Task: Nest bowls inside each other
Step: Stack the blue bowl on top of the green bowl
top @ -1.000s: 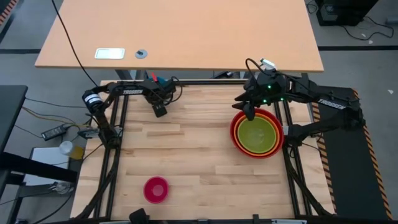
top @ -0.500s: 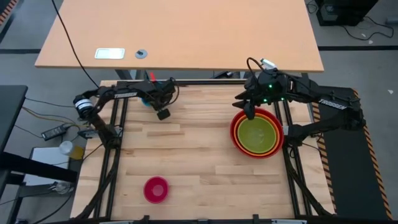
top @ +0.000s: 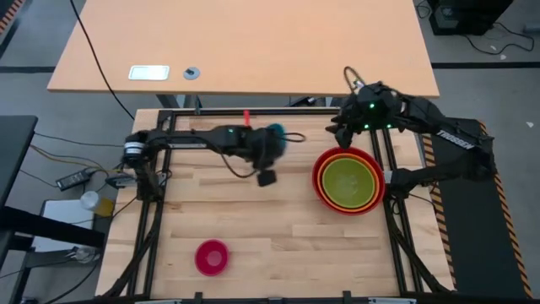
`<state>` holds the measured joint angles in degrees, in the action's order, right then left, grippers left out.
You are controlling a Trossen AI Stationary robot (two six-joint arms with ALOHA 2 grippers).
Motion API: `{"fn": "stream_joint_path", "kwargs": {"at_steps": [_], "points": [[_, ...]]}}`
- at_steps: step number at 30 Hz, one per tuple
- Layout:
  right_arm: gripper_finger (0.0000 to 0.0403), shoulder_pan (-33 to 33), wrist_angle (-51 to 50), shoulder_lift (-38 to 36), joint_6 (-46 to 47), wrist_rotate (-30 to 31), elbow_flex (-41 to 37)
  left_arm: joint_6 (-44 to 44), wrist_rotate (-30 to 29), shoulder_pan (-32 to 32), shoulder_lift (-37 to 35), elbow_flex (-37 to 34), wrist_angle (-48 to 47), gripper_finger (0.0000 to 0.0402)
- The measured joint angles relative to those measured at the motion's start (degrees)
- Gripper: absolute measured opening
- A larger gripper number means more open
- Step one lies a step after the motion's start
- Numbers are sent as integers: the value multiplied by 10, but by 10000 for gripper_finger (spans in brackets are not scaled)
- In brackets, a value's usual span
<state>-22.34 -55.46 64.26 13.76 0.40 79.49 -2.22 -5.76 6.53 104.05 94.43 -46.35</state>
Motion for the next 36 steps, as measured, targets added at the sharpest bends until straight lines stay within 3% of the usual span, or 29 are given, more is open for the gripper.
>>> {"fn": "stream_joint_path", "kwargs": {"at_steps": [7,14,21,27,36], "points": [[193,-30,0,-44,11,22,28,58,-1,-49,156,241,-11,8],[193,-35,50,-124,33,61,30,90,-2,-84,288,407,13,8],[193,-33,46,-145,56,51,30,92,29,-93,346,384,196,11],[193,-27,43,-139,58,34,30,96,9,-96,372,384,180,30],[193,-25,41,-133,51,34,29,98,29,-95,368,384,165,212]]}}
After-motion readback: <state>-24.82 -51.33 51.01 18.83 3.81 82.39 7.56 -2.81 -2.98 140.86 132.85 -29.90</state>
